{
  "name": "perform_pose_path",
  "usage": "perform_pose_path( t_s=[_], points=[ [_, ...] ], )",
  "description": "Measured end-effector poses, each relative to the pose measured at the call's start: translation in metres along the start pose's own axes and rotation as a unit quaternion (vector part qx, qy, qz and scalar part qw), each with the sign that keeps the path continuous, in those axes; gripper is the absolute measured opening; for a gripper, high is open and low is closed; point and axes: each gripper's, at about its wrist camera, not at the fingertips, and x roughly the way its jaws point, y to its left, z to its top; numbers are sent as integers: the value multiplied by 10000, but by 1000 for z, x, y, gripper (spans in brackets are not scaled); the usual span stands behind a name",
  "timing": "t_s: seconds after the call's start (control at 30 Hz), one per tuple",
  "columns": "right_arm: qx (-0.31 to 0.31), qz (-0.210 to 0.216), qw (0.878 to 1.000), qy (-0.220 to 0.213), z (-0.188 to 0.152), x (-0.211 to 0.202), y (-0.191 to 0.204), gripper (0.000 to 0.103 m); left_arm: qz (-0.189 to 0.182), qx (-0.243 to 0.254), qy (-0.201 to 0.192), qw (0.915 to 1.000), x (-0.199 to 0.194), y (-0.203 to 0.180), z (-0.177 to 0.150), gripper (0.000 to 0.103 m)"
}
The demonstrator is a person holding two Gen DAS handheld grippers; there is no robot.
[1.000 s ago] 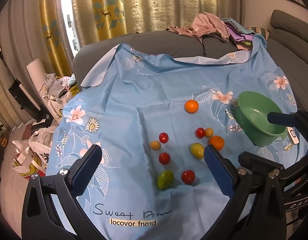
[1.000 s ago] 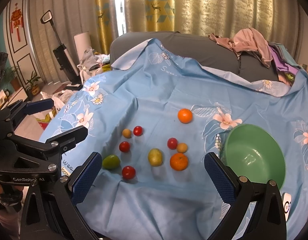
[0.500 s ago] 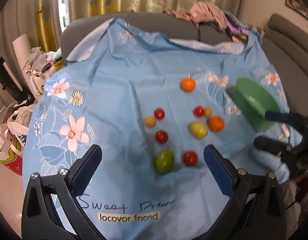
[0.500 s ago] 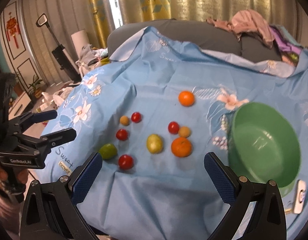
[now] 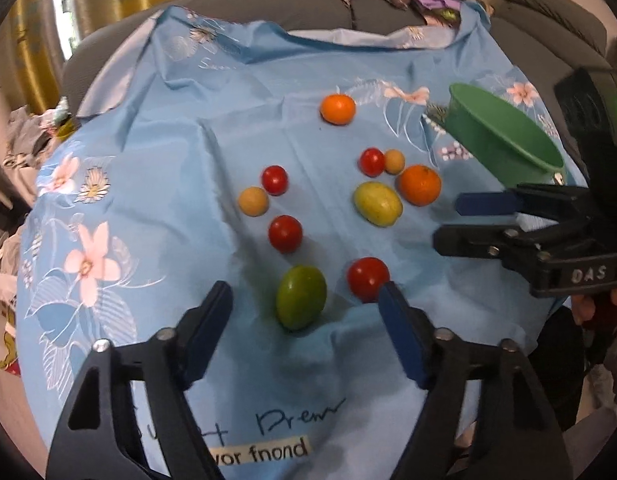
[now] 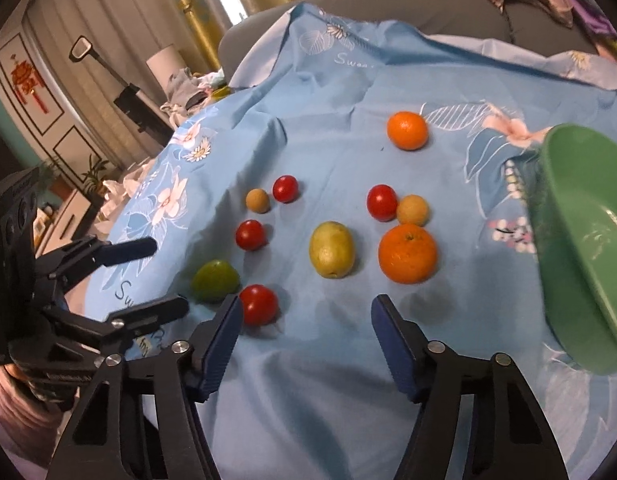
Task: Organize fruits
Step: 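Grasp the green lime with the left tool while the right tool grasps the yellow lemon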
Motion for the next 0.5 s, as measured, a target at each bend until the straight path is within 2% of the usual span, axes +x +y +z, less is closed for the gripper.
perform_pose_path(
  t_s=[0.1,0.27,0.37,0.5],
  points=[
    [-5,112,9999,100,5,12,-2,61,-76,78,106,9999,13,-3,3,59],
    [-38,1,9998,188,11,30,-8,59,-44,276,189,9994,24,-3,6,56],
    [-113,-81,9996,253,18,40,-10,54,-15,435,397,9983,34,-4,10,50],
    [-290,-207,9990,257,26,45,-8,52,-23,593,585,9965,44,-3,11,45]
  ],
)
